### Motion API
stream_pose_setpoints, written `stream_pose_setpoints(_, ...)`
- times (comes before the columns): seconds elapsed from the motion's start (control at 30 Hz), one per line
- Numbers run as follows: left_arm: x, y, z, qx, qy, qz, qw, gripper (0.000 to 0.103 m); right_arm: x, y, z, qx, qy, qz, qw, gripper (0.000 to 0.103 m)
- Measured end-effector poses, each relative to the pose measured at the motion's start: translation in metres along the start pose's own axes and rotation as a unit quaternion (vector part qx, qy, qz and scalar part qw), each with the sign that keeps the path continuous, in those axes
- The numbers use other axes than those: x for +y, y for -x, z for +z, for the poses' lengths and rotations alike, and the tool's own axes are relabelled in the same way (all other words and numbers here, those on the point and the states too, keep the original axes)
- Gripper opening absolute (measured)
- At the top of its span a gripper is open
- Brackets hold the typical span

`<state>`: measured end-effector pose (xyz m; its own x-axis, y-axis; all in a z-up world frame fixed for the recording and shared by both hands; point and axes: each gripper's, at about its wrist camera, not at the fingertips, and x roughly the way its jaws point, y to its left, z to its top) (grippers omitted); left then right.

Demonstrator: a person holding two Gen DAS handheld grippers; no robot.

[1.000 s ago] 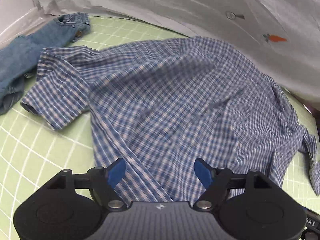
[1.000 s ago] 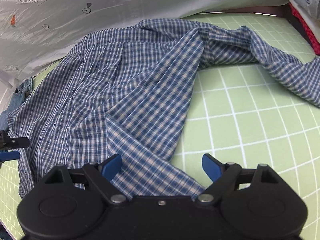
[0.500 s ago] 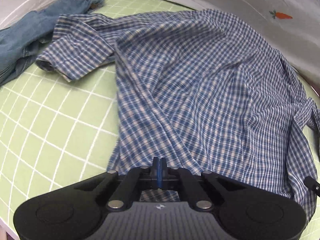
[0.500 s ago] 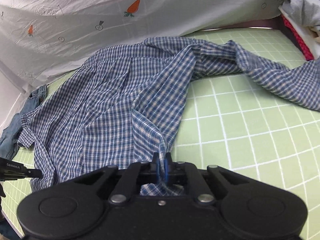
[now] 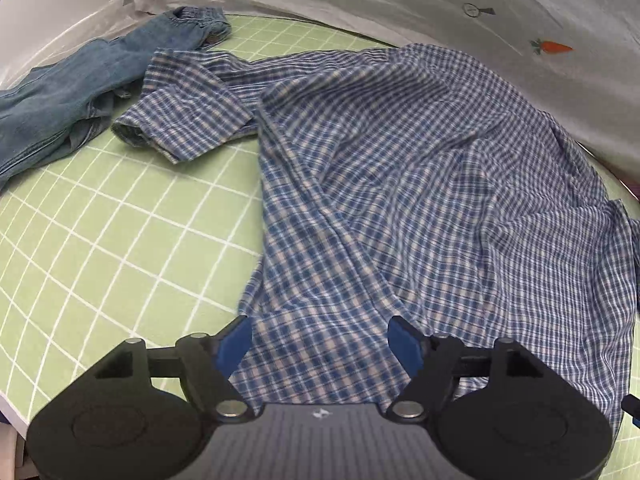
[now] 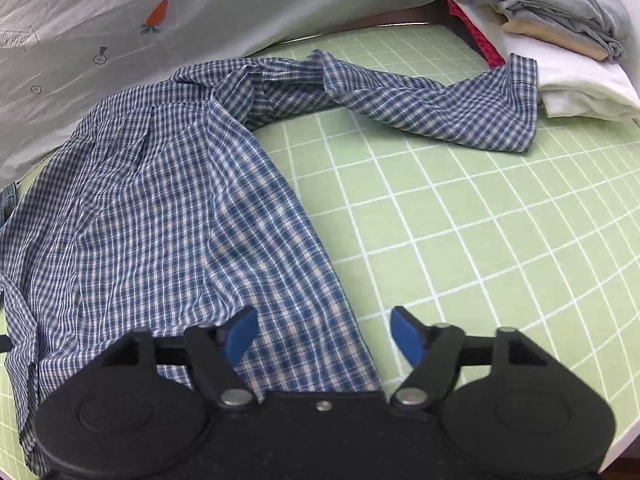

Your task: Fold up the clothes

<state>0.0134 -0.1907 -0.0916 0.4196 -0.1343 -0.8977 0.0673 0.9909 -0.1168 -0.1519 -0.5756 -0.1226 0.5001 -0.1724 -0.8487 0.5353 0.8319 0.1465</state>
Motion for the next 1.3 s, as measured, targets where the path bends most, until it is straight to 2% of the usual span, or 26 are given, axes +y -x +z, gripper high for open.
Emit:
stream_pose_setpoints(0.03,-0.007,-0.001,0.002,0.003,-0.012,-0.004,0.9999,0.079,0.002,-0.002,0.0,0.001,0.007,0.003,1.0,0.092)
stream_pose_setpoints(0.3,-0.047,-0.018,-0.004,0.042,-0.083,-0.031,0.9953,0.079,0.007,-0.021,0.01,0.02,0.012,0.021,0.999,0.092)
stream_pose_setpoints(0.33,-0.048,-0.019,-0.007,0.043,-0.088,-0.031,0.9947,0.077,0.007,-0.023,0.011,0.022,0.011,0.023,0.999,0.092)
stream_pose_setpoints(0.37,-0.047,-0.02,-0.008,0.042,-0.084,-0.03,0.9951,0.069,0.007,-0.024,0.012,0.023,0.011,0.024,0.999,0.092)
stream_pose_setpoints(0.4,-0.042,-0.02,-0.008,0.044,-0.07,-0.033,0.996,0.06,0.007,-0.026,0.013,0.024,0.01,0.026,0.999,0.092)
stream_pose_setpoints(0.43,-0.036,-0.02,-0.007,0.046,-0.054,-0.036,0.9968,0.041,0.007,-0.027,0.014,0.025,0.01,0.028,0.999,0.092)
stream_pose_setpoints(0.47,-0.03,-0.019,-0.007,0.048,-0.038,-0.04,0.9973,0.013,0.008,-0.027,0.015,0.026,0.011,0.028,0.999,0.092)
stream_pose_setpoints(0.5,-0.022,-0.017,-0.006,0.047,-0.019,-0.04,0.9979,0.009,0.009,-0.027,0.014,0.027,0.013,0.028,0.999,0.092)
stream_pose_setpoints(0.67,0.031,0.013,0.0,-0.01,0.066,0.007,0.9977,0.009,0.014,-0.025,0.01,0.035,0.019,0.028,0.999,0.092)
stream_pose_setpoints(0.77,0.076,0.026,0.002,-0.031,0.135,0.046,0.9892,0.009,0.016,-0.025,0.006,0.037,0.019,0.026,0.999,0.092)
stream_pose_setpoints(0.87,0.114,0.031,-0.009,-0.033,0.189,0.064,0.9793,0.009,0.018,-0.022,0.002,0.035,0.021,0.027,0.999,0.091)
stream_pose_setpoints(0.9,0.125,0.033,-0.012,-0.034,0.202,0.065,0.9767,0.009,0.017,-0.019,0.0,0.032,0.022,0.028,0.999,0.087)
stream_pose_setpoints(0.97,0.137,0.036,-0.02,-0.035,0.215,0.065,0.9739,0.009,0.016,-0.014,-0.004,0.026,0.024,0.032,0.999,0.068)
stream_pose_setpoints(1.0,0.14,0.038,-0.023,-0.035,0.218,0.063,0.9733,0.009,0.016,-0.012,-0.006,0.022,0.025,0.034,0.999,0.043)
stream_pose_setpoints(1.03,0.143,0.038,-0.026,-0.035,0.22,0.06,0.973,0.009,0.016,-0.009,-0.007,0.019,0.026,0.036,0.999,0.024)
stream_pose_setpoints(1.07,0.145,0.04,-0.029,-0.035,0.222,0.056,0.9728,0.009,0.015,-0.007,-0.009,0.016,0.027,0.037,0.999,0.017)
stream_pose_setpoints(1.1,0.147,0.041,-0.032,-0.035,0.223,0.052,0.9727,0.009,0.015,-0.005,-0.011,0.013,0.028,0.039,0.999,0.003)
stream_pose_setpoints(1.2,0.147,0.044,-0.04,-0.033,0.211,0.049,0.9757,0.008,0.013,0.003,-0.016,0.004,0.03,0.043,0.999,0.0)
stream_pose_setpoints(1.3,0.149,0.05,-0.048,-0.031,0.201,0.055,0.9775,0.008,0.001,0.021,-0.022,-0.002,0.027,0.018,0.999,0.0)
